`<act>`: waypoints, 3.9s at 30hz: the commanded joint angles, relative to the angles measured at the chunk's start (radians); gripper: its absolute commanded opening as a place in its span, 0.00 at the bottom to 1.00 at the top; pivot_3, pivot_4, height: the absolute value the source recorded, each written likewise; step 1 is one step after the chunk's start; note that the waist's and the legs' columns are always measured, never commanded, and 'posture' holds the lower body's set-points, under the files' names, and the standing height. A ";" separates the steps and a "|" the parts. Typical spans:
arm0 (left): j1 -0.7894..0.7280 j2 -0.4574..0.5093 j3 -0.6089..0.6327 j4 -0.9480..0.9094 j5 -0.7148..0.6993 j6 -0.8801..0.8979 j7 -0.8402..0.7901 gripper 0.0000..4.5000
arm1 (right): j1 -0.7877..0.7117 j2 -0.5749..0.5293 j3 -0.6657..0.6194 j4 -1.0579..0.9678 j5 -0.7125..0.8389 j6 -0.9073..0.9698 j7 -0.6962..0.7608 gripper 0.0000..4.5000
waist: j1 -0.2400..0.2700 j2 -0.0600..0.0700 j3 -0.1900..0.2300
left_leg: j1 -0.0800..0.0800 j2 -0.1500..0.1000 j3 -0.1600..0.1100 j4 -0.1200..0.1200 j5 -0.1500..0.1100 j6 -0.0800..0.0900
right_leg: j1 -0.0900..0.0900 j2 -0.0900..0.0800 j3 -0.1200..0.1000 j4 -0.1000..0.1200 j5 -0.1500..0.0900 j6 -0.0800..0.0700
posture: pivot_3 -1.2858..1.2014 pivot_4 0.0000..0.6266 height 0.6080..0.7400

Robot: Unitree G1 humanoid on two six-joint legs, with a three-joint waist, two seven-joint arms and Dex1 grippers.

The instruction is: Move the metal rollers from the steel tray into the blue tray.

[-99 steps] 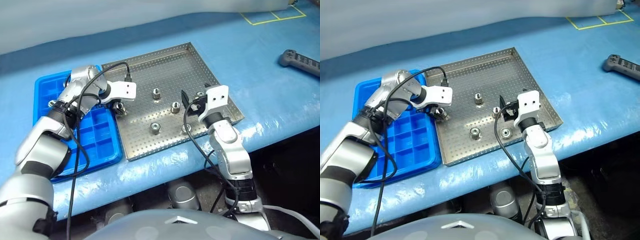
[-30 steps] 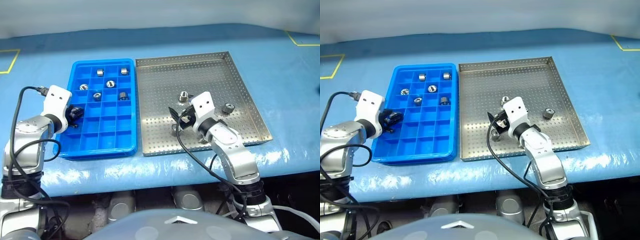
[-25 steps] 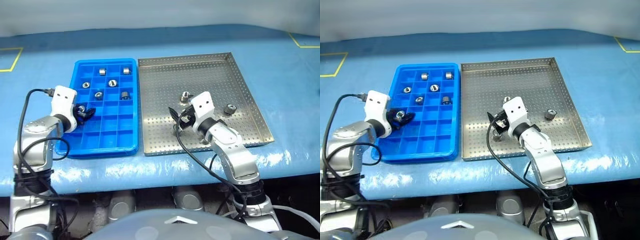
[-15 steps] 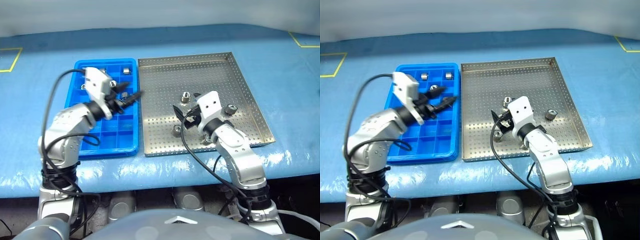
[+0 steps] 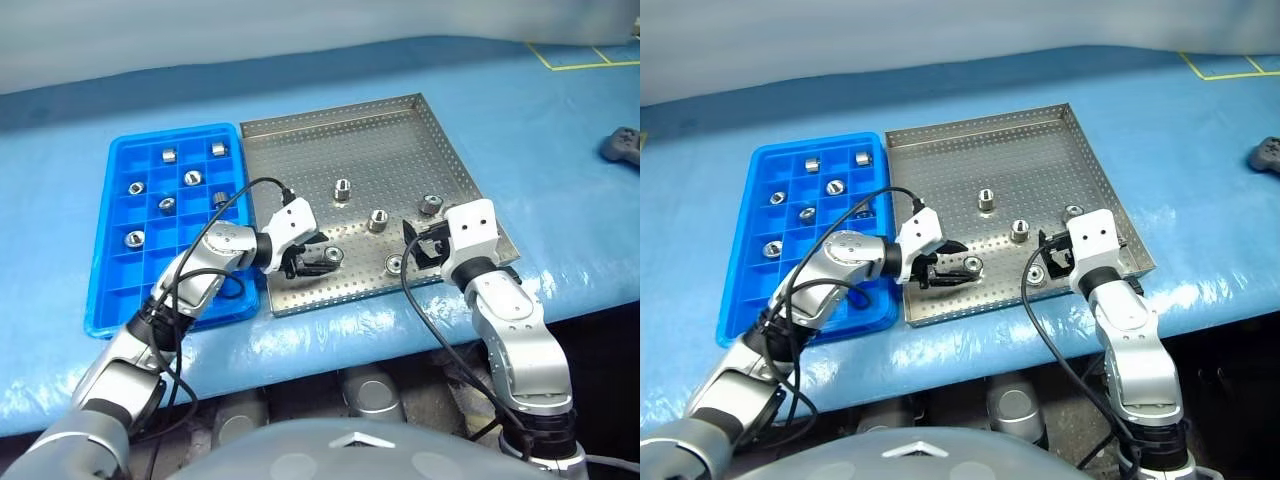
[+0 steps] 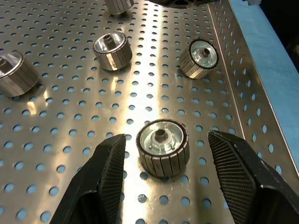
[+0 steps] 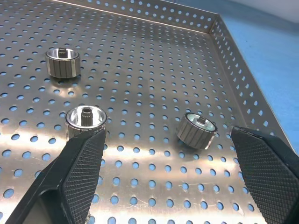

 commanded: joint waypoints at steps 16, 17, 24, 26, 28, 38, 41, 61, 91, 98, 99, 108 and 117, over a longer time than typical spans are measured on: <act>-0.017 -0.059 0.032 0.022 0.070 0.078 0.079 0.41 | -0.039 0.013 0.010 -0.014 -0.010 -0.014 -0.017 1.00 | -0.033 0.000 0.000 | 0.002 0.000 0.000 0.001 0.000 0.000 | 0.002 0.000 0.000 -0.001 0.002 0.003 | 0.39 0.24 1.00; -0.016 -0.061 0.044 0.007 0.063 0.084 0.084 0.38 | -0.043 0.013 0.014 -0.010 -0.010 -0.016 -0.015 1.00 | -0.033 0.000 0.000 | 0.002 0.000 0.000 0.000 0.000 0.000 | 0.002 0.000 0.001 -0.001 0.002 0.003 | 0.40 0.24 1.00; -0.021 -0.057 0.180 -0.102 -0.002 0.111 0.115 0.38 | -0.085 0.013 0.056 0.031 -0.003 -0.032 0.008 1.00 | -0.022 0.000 0.000 | 0.000 0.000 0.000 0.000 0.000 0.000 | 0.001 0.000 0.001 -0.002 0.002 0.003 | 0.42 0.24 1.00; -0.022 -0.045 0.266 -0.154 -0.060 0.131 0.112 0.38 | -0.098 0.012 0.077 0.049 0.002 -0.041 0.022 1.00 | -0.017 0.000 0.000 | 0.000 0.000 0.000 0.000 0.000 0.000 | 0.001 0.000 0.001 -0.002 0.002 0.003 | 0.43 0.24 1.00; -0.014 0.006 0.352 -0.200 -0.085 0.161 0.122 0.38 | -0.114 0.011 0.101 0.068 0.008 -0.046 0.044 1.00 | -0.011 0.000 0.000 | 0.000 0.000 0.000 0.000 0.000 0.000 | 0.001 0.000 0.001 -0.002 0.002 0.003 | 0.44 0.24 1.00; 0.387 0.325 0.707 -0.491 -0.100 0.344 0.187 0.38 | -0.202 0.015 0.179 0.174 0.023 -0.077 0.120 1.00 | 0.076 -0.001 0.002 | 0.001 0.003 0.000 -0.003 -0.001 0.002 | -0.001 0.002 0.000 -0.002 -0.001 -0.001 | 0.51 0.24 1.00; 0.491 0.305 0.791 -0.564 -0.134 0.372 0.203 0.38 | -0.221 0.011 0.194 0.196 0.024 -0.084 0.140 1.00 | 0.132 -0.003 0.003 | -0.001 0.003 -0.001 -0.003 -0.001 0.002 | -0.001 0.001 -0.001 -0.003 -0.001 -0.002 | 0.52 0.24 1.00; 0.561 0.185 0.808 -0.544 -0.182 0.303 0.334 0.87 | -0.248 0.014 0.194 0.211 0.023 -0.087 0.162 1.00 | 0.226 -0.002 0.001 | 0.001 0.002 -0.003 -0.003 -0.001 0.001 | 0.001 -0.001 -0.006 -0.003 0.000 -0.004 | 0.53 0.24 1.00; -0.262 -0.413 0.191 0.521 0.036 -0.204 0.367 0.87 | -0.149 0.045 -0.017 0.069 -0.029 -0.046 -0.065 1.00 | 0.115 0.000 0.000 | -0.001 -0.002 -0.002 -0.001 -0.002 0.002 | 0.003 -0.002 -0.003 -0.007 0.002 -0.004 | 0.41 0.24 1.00; -0.405 -0.495 0.224 0.866 0.128 -0.357 0.465 0.87 | -0.091 0.060 -0.042 0.004 -0.034 -0.039 -0.092 1.00 | 0.042 0.000 0.000 | -0.002 -0.004 -0.001 0.001 -0.002 0.003 | 0.003 -0.003 -0.001 -0.007 -0.001 0.004 | 0.38 0.24 1.00; -0.415 -0.501 0.229 0.895 0.134 -0.371 0.473 0.87 | -0.088 0.061 -0.044 0.001 -0.034 -0.038 -0.093 1.00 | 0.027 0.000 0.000 | -0.002 -0.004 0.000 0.001 -0.002 0.003 | 0.003 -0.003 -0.001 -0.007 -0.001 0.004 | 0.38 0.24 1.00; -0.450 -0.501 0.281 1.043 0.193 -0.435 0.594 0.87 | -0.085 0.075 -0.056 0.002 -0.034 -0.041 -0.101 1.00 | -0.043 0.000 0.000 | -0.001 -0.004 0.000 0.001 -0.002 0.003 | 0.003 -0.003 0.000 -0.007 -0.001 0.006 | 0.38 0.24 1.00; -0.433 -0.497 0.326 1.044 0.194 -0.444 0.592 0.54 | -0.112 0.081 -0.034 0.037 -0.037 -0.048 -0.099 1.00 | -0.047 0.000 0.000 | 0.000 -0.004 0.000 0.000 -0.002 0.003 | 0.004 -0.003 0.000 -0.007 0.000 0.007 | 0.40 0.24 1.00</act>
